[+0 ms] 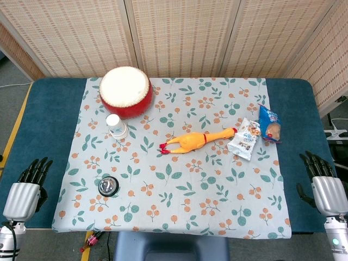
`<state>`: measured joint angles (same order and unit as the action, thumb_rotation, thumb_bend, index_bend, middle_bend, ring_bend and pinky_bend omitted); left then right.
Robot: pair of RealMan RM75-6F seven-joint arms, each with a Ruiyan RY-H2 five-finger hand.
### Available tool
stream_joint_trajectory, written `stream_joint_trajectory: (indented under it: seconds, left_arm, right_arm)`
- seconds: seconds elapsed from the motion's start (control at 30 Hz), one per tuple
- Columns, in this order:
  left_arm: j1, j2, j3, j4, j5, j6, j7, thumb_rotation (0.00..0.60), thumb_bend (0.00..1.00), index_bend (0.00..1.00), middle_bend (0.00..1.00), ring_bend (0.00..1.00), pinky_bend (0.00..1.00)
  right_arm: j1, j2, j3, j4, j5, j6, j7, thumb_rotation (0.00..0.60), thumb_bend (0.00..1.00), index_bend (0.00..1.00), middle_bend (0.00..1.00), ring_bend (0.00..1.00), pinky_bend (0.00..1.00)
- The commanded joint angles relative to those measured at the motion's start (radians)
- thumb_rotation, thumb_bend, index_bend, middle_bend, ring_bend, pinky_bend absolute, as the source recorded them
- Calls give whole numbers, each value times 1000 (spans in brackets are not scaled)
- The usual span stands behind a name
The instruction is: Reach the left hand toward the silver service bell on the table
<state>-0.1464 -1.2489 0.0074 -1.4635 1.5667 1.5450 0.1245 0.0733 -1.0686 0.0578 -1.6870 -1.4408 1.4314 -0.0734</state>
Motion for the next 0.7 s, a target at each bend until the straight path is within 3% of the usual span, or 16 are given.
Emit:
stream_joint_trajectory:
  seconds: [0.03, 0.23, 0.3, 0.43, 0.7]
  left_arm:
    - [2, -5, -1, 6, 1, -7, 5, 600, 1000, 0, 21, 31, 240]
    - [-12, -19, 1, 14, 1, -49, -11, 600, 1000, 0, 13, 19, 232]
    - [-24, -38, 4, 29, 18, -61, -27, 600, 1000, 0, 1, 2, 185]
    - [-74, -120, 3, 103, 71, -95, -113, 600, 1000, 0, 0, 0, 112]
    - [-164, -325, -8, 281, 96, -186, -187, 600, 1000, 0, 0, 0, 89]
  right_arm:
    - [0, 0, 0, 1, -2, 1, 0, 600, 381, 0, 0, 0, 92]
    - [-1, 7, -3, -4, -6, -1, 8, 600, 381, 0, 0, 0, 92]
    - [-1, 3, -1, -2, -4, 1, 7, 600, 381, 0, 0, 0, 92]
    - [2, 3, -3, -7, 0, -10, 0, 600, 381, 0, 0, 0, 92]
    - [8, 26, -13, -10, -9, -32, 27, 600, 381, 5, 0, 0, 92]
